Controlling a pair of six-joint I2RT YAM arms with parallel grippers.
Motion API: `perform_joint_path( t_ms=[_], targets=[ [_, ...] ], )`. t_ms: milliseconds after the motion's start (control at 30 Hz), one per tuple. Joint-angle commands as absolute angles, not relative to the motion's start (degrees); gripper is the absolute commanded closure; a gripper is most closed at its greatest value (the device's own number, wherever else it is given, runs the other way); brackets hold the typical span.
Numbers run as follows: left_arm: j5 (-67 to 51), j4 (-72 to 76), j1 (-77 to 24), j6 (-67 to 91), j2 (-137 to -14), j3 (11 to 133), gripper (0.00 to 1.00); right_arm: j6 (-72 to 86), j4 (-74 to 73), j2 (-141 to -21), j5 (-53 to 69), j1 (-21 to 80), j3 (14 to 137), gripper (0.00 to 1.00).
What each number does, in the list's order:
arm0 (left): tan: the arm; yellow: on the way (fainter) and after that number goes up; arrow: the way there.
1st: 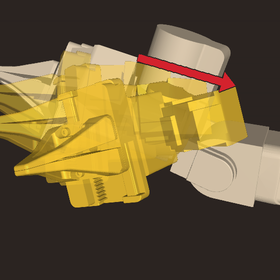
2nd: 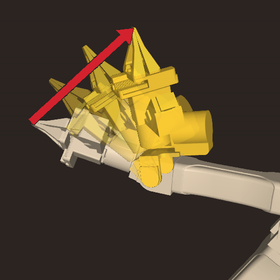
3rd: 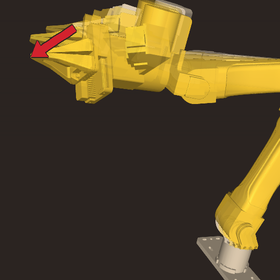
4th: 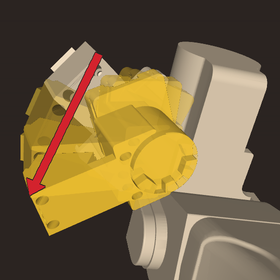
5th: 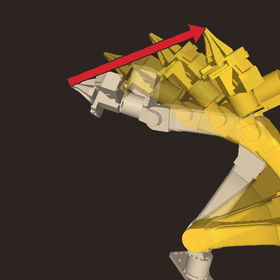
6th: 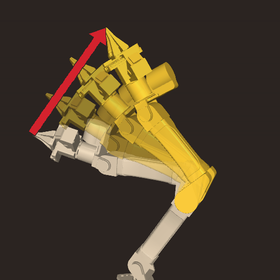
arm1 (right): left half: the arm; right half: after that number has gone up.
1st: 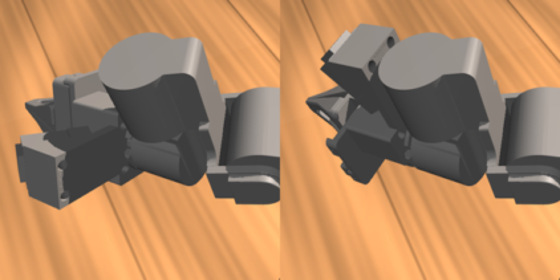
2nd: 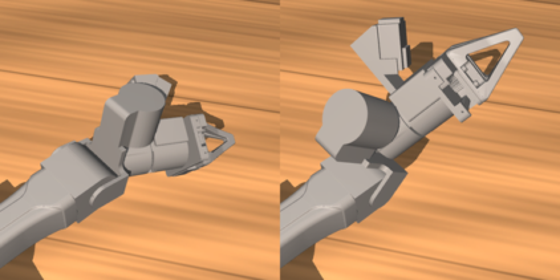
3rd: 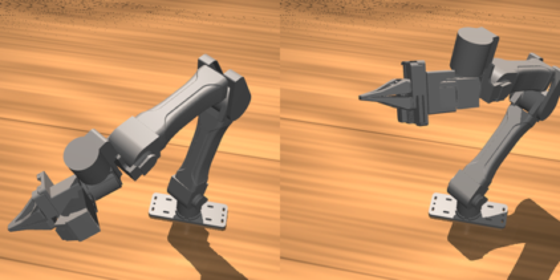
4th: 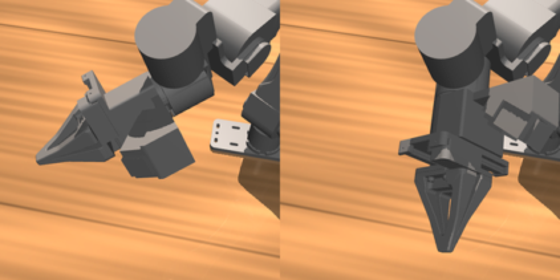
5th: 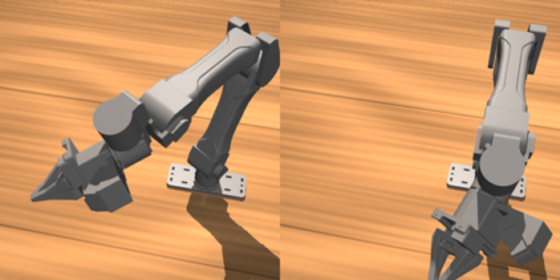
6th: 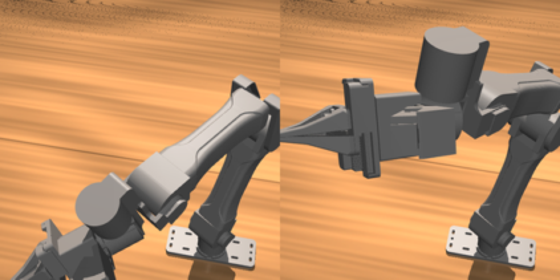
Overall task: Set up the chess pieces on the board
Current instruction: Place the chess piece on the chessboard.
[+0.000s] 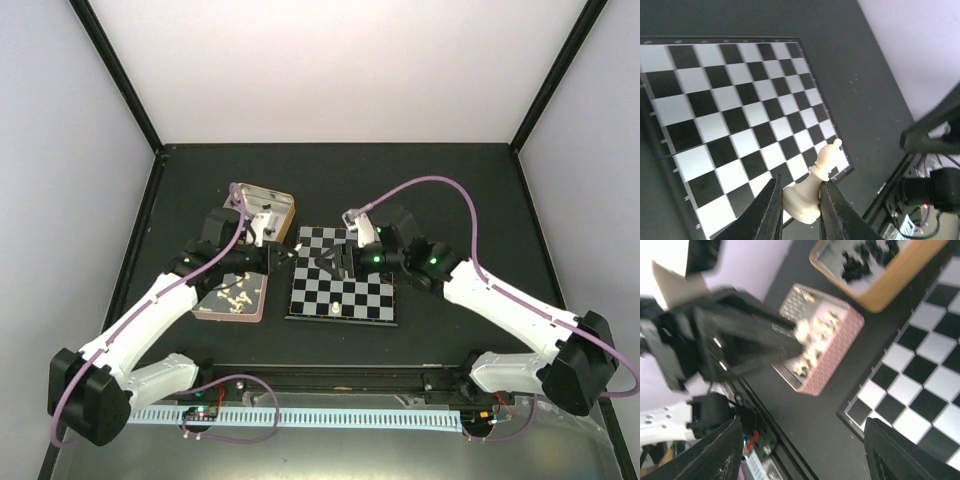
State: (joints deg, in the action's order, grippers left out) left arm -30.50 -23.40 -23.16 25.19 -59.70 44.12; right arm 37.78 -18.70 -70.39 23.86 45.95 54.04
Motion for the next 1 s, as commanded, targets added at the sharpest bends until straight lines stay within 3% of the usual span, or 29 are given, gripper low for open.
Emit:
perform_joint_path(
  t_ms=[0,200,633,967],
  targets=[
    [-34.1,-16.2,-27.2,22.3,-60.9,46.7,0.95,39.5,-19.1,-71.6,24.5,44.5,60.9,0.34],
    [-35.7,-12.9,-30.6,20.8,-62.4,46.5,0.95,40.5,-22.9,-72.4,17.6,44.5,62.7,0.4],
    [-38.5,-9.6,-32.7,20.1,-63.2,46.1,0.95,40.5,-22.4,-74.6,22.7,44.5,62.0,0.63],
    [-38.7,-9.0,-32.7,20.2,-62.8,46.0,0.95,43.0,-18.7,-75.4,28.4,44.5,60.8,0.86]
  ],
)
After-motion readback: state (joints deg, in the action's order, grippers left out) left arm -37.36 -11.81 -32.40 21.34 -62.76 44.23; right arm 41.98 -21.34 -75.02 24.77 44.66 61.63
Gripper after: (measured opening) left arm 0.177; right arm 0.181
